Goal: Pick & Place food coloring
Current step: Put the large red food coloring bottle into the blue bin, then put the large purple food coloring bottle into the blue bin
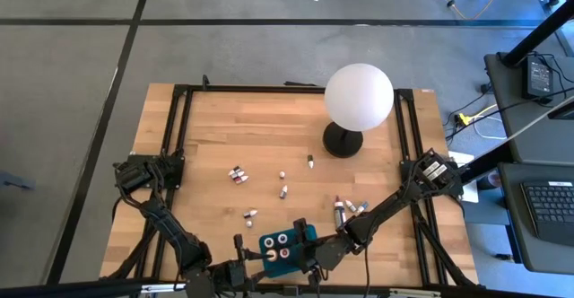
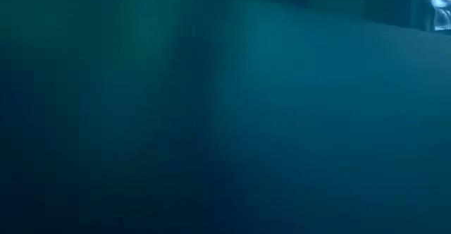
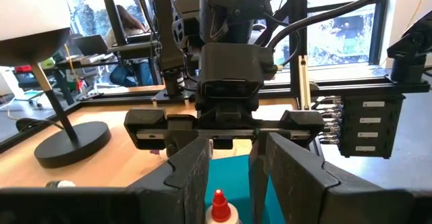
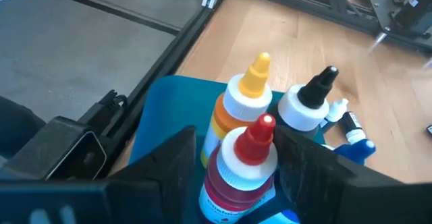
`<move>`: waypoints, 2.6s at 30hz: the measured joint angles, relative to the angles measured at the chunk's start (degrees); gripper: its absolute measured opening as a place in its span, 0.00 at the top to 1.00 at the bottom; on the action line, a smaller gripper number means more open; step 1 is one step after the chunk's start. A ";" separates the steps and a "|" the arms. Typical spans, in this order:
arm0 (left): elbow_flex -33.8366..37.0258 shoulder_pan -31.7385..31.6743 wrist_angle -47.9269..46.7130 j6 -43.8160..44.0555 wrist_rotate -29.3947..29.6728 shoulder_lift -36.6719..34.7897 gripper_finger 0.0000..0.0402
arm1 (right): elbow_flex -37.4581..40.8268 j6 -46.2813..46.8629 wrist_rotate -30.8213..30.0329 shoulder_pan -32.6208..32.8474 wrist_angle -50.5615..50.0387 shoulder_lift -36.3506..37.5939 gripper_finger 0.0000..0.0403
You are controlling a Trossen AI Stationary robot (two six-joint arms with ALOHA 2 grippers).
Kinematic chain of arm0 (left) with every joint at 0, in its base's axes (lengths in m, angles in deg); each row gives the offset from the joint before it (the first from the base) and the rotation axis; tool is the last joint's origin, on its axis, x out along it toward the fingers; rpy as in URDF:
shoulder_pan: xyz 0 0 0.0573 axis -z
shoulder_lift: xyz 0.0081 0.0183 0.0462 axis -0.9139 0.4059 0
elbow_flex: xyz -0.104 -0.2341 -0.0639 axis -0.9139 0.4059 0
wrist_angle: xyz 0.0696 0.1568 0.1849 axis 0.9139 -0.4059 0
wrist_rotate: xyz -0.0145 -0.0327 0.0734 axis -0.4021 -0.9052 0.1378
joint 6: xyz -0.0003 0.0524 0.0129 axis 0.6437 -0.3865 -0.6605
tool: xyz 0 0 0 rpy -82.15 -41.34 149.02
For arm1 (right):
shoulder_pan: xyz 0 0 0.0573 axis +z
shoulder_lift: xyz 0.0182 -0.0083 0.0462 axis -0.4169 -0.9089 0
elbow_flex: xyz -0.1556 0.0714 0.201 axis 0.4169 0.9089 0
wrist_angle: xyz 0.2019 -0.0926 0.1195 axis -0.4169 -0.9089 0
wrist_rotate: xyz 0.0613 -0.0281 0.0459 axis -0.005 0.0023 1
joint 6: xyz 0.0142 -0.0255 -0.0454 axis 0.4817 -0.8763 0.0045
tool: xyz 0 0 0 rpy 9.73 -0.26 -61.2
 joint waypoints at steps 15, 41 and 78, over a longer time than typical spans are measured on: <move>0.00 0.00 0.00 -0.01 0.00 0.02 0.63 | -2.58 -5.24 -5.34 0.68 -0.04 0.00 0.48; 0.02 -0.42 0.00 -0.04 -3.94 0.02 0.63 | 22.92 70.90 -4.59 -0.74 -52.00 36.26 0.48; 0.02 0.00 -0.13 -0.04 -3.96 0.02 0.64 | 24.76 72.16 14.73 -11.61 -43.54 22.93 0.48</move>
